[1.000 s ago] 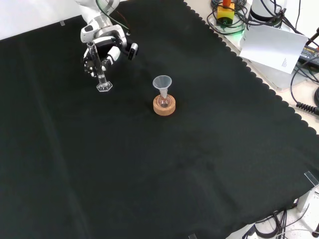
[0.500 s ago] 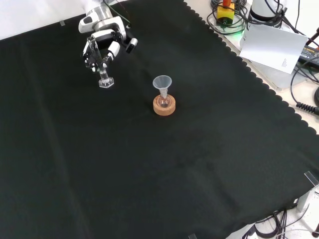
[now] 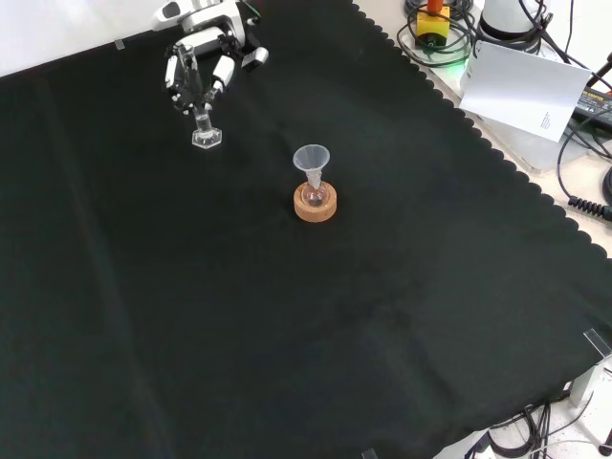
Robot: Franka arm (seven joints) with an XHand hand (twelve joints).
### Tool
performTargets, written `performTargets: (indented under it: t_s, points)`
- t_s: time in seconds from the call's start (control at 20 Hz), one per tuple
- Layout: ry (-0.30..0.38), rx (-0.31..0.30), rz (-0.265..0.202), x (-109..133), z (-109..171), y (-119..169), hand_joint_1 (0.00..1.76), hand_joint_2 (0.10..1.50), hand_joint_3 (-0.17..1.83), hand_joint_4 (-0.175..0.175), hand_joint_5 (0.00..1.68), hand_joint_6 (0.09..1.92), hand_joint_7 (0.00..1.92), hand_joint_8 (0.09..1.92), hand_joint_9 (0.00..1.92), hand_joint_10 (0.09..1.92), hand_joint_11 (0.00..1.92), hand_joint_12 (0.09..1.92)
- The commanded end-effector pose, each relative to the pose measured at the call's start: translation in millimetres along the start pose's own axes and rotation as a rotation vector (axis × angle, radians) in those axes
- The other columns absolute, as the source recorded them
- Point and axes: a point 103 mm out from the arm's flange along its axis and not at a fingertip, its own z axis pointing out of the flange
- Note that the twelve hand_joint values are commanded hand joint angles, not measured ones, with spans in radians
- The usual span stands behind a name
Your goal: Pick up the graduated cylinder.
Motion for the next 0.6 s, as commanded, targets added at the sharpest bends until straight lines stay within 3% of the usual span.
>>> performTargets:
  t_s: [0.05, 0.6]
  points:
    - [-0.110, 0.066, 0.000, 16.0, -15.8, -33.6, 1.28, 1.06, -0.01, -0.175, 1.09, 0.84, 1.12, 0.81, 1.46, 0.09, 1.19, 0.75]
    - [-0.281, 0.224, -0.008, 56.9, -22.9, -86.3, 1.28, 1.06, -0.01, -0.175, 1.10, 0.82, 1.14, 0.78, 1.47, 0.09, 1.20, 0.73]
